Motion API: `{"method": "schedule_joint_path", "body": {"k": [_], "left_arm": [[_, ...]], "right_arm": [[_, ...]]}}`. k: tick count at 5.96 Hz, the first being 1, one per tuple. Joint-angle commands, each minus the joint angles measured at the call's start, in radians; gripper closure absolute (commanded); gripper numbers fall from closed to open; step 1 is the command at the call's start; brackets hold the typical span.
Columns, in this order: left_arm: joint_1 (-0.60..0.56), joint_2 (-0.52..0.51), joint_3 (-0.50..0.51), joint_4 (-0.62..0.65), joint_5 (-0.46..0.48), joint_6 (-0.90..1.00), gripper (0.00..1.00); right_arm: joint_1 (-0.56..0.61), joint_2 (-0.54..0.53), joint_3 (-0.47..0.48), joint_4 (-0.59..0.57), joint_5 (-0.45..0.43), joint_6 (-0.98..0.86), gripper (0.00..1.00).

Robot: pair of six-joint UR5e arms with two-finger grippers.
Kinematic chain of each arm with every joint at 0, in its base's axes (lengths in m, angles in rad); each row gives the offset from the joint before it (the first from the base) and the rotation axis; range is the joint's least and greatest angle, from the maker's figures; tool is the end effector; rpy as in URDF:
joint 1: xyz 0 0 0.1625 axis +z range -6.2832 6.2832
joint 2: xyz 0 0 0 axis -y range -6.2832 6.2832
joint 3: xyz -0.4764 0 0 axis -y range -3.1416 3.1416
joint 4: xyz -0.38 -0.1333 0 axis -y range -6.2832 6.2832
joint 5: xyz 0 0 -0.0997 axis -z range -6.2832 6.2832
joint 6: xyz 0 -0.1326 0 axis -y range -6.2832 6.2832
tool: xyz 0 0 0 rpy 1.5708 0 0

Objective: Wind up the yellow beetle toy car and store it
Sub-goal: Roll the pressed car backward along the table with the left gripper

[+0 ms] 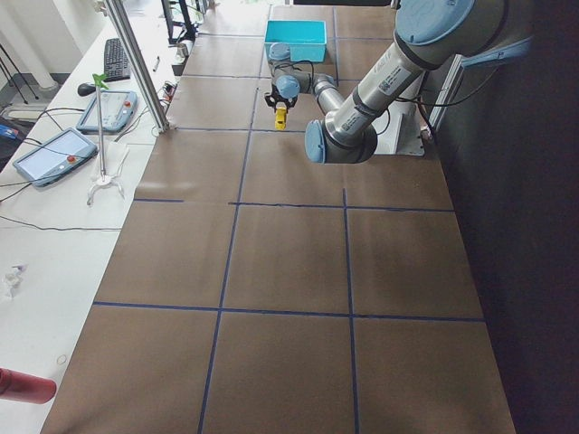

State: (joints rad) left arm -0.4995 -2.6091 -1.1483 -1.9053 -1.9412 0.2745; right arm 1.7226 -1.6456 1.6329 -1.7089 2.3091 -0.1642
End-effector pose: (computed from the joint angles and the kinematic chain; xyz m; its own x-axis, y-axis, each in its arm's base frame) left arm 0.7309 -0.4960 0.1756 0.0426 0.9989 0.0179 -0.5422 0.0080 0.8402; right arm 0.1083 -0.4166 0.7543 0.7306 0.0492 0.6810 -0.0305 0.9988 -0.0394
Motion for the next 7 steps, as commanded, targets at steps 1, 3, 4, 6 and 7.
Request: {"method": "schedule_joint_path", "body": {"k": [1,3,4,6,7], "left_arm": [[-0.001,0.024,0.004,-0.041,-0.001,0.0,0.96],[-0.004,0.04,-0.002,-0.044,-0.013,0.0,0.96],[-0.013,0.05,-0.007,-0.052,-0.039,0.0,0.96],[-0.027,0.079,-0.028,-0.06,-0.059,0.0,0.96],[-0.027,0.104,-0.048,-0.06,-0.059,0.0,0.96]], "right_arm": [[0.0,0.0,0.004,0.0,0.001,0.0,0.0],[0.0,0.001,0.005,0.0,0.006,0.002,0.0],[0.0,0.0,-0.001,0.0,0.013,0.002,0.0],[0.0,0.0,0.001,0.0,0.013,0.002,0.0],[0.0,0.0,0.002,0.0,0.015,0.002,0.0]]}}
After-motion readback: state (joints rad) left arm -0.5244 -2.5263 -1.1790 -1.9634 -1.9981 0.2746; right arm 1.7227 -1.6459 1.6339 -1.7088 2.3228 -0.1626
